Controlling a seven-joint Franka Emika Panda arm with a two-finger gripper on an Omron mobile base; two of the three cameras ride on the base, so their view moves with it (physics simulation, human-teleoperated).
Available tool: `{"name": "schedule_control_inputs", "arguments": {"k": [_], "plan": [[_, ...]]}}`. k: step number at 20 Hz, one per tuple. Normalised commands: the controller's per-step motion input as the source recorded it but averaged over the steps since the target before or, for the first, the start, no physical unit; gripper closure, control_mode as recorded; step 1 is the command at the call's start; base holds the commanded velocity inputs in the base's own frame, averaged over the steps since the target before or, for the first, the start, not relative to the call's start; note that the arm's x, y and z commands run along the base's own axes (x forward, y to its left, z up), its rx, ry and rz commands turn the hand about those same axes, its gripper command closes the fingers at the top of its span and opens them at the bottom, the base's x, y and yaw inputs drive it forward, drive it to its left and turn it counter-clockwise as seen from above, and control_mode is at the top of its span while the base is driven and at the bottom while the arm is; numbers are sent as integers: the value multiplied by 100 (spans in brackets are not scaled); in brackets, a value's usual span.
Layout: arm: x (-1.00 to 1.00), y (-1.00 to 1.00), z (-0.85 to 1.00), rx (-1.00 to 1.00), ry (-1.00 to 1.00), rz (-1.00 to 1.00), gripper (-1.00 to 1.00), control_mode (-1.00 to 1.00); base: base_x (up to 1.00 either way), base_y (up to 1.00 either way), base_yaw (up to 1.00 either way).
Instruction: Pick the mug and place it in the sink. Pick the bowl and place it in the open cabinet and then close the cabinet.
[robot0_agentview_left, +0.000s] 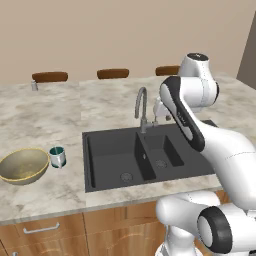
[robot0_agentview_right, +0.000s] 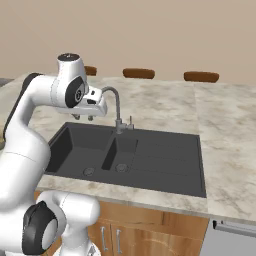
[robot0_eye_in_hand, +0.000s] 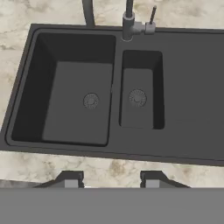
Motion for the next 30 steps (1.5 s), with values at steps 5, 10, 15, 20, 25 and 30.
{"name": "schedule_control_inputs", "arguments": {"k": [5,10,15,20,25,30], "plan": [[-47,21,0,0,-3,5,-100,-100,0,0,0],[-45,73,-1,1,-3,13,-100,-100,0,0,0],[-12,77,-20,12,0,4,-100,-100,0,0,0],[0,89,-30,3,0,1,-100,-100,0,0,0],[0,85,-27,0,4,1,-100,-100,0,0,0],[2,65,-37,0,8,3,-100,-100,0,0,0]]}}
